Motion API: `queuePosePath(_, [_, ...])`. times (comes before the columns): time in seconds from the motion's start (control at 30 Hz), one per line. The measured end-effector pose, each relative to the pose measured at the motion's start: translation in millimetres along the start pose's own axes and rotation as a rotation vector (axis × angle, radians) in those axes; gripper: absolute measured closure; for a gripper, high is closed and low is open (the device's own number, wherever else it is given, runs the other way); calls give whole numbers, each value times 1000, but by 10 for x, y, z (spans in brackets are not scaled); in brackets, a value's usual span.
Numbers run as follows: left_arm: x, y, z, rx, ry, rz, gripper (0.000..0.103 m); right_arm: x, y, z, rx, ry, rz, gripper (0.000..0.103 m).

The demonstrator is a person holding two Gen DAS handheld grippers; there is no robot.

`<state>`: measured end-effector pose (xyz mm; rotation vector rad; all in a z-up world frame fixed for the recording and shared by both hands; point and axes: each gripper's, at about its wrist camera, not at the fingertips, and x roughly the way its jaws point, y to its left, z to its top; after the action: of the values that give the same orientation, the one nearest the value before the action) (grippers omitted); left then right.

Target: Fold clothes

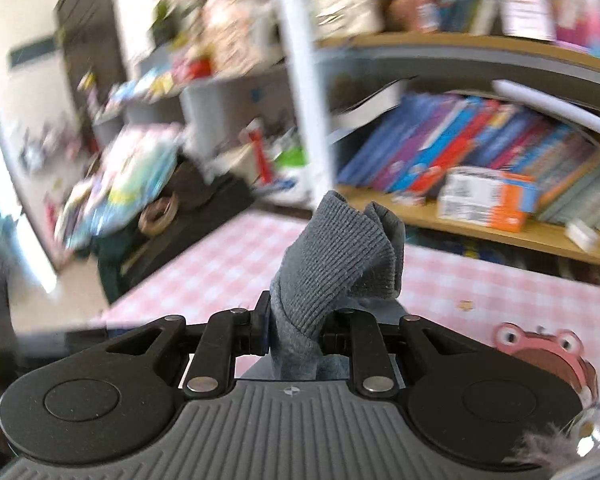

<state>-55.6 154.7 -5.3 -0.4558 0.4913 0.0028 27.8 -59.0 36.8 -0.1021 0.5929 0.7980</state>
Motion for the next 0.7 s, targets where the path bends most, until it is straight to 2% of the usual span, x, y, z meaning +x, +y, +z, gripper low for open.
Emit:
queuePosePath(0.17, [-33,89,13,-42,-10,22,36,430,202,-132,-90,134,47,81])
queuePosePath(0.4, [-40,120,16,-67,-9,33,36,526,307,-302,-63,200,179,50])
queuePosePath(0.6, [-24,61,9,-51,-1,12,36,236,105,-238,44,140,229,37])
queuePosePath(0.7, [-7,-14,3,-22,4,-9,36,41,-51,-263,84,107,168,34])
